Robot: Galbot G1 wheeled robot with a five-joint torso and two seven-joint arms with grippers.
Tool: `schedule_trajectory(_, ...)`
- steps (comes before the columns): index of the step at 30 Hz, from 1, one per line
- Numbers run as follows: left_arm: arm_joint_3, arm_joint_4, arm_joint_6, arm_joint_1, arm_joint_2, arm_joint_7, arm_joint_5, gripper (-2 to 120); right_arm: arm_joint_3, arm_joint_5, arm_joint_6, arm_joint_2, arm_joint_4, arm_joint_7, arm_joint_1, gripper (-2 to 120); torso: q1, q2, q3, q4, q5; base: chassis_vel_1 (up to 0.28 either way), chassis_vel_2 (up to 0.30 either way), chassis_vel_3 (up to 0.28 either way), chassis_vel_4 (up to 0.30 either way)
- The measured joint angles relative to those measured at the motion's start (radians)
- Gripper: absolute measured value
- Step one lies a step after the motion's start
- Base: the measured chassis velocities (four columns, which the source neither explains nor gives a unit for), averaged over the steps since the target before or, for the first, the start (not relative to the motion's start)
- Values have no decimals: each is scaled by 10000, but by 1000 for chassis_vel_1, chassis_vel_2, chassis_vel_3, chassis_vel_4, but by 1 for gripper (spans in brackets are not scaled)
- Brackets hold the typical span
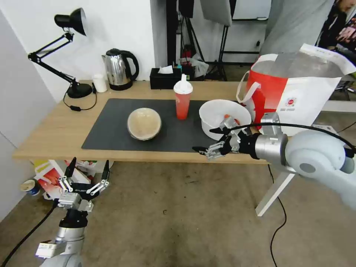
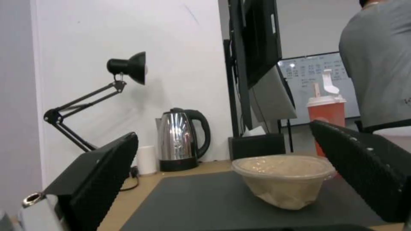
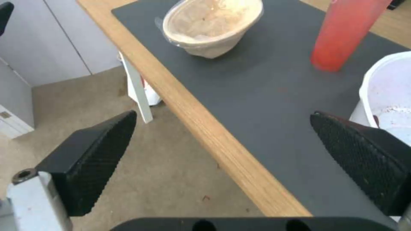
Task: Pick up the trash from the table and place it into the takeout bag.
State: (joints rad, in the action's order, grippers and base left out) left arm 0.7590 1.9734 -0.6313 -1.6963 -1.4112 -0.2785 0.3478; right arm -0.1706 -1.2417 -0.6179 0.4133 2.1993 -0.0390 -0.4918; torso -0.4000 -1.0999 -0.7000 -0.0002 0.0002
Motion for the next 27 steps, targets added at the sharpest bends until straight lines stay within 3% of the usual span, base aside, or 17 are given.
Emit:
schedule_trajectory(12, 0, 0, 0, 0, 0, 0, 0, 100, -458, -1656, -12, 524, -1385, 25, 3225, 100, 0, 0, 0, 4, -3, 0, 0, 0, 0)
schedule_trajectory(14, 0, 0, 0, -1, 0, 0, 0, 100, -143, -2114, 11, 552, -1492, 87, 3522, 100, -2, 0, 0, 5, -5, 0, 0, 0, 0)
schedule_trajectory(22, 0, 0, 0, 1, 0, 0, 0, 100, 493, -2570, 43, 611, -1491, 189, 3534, 100, -2, 0, 1, 3, -2, 0, 0, 0, 0)
schedule_trajectory(27, 0, 0, 0, 0, 0, 0, 0, 100, 593, -2199, 48, 642, -1593, 170, 2667, 100, -1, 0, 0, 1, 1, 0, 0, 0, 0)
